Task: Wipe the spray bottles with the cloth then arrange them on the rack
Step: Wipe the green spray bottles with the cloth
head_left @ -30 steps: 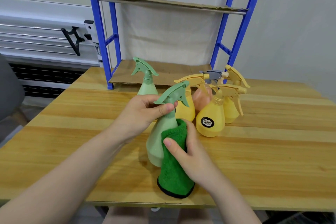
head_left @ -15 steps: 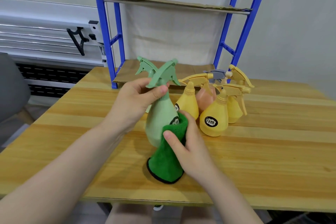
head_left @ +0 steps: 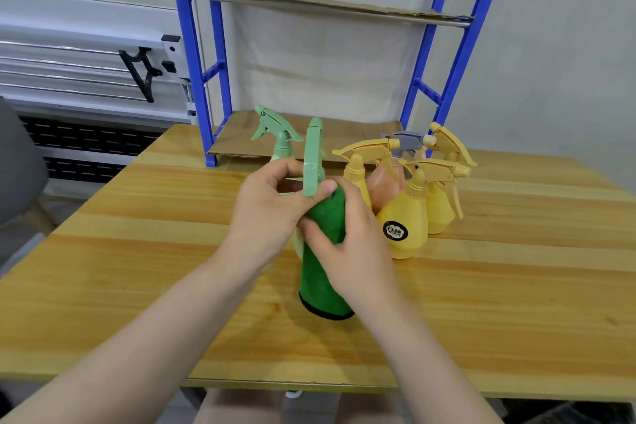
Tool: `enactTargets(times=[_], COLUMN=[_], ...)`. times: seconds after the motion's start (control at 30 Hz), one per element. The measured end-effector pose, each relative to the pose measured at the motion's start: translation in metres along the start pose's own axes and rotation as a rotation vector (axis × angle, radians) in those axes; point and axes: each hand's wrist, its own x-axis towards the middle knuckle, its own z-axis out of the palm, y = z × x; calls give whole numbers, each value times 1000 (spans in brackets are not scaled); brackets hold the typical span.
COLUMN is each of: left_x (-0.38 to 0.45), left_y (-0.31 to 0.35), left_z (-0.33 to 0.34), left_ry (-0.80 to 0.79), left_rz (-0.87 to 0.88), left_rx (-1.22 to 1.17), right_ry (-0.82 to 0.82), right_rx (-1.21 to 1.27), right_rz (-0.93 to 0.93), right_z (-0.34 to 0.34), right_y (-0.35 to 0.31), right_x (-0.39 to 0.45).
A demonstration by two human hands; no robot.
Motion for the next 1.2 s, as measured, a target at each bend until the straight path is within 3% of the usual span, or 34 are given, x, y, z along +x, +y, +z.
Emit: enactTargets(times=[0.2,0.5,0.77,1.0,1.2], left_x=[6,15,5,-4,4], left_y=[1,3,4,2,-2], left_z=[-6,-12,7,29,22], left_ry=[76,110,84,167,150], left_rz=[-59,-195,-36,165,73], left_rx=[-91,-222,-14,306,287], right_ry=[-50,-68,-28,316,255], right_rx=[-58,-4,-118,-27,-92], right_rz=[122,98,40,-106,-99], right_z=[2,-10,-2,17,22], right_y=[20,32,22,14,29], right_x=[-23,-34,-14,17,5])
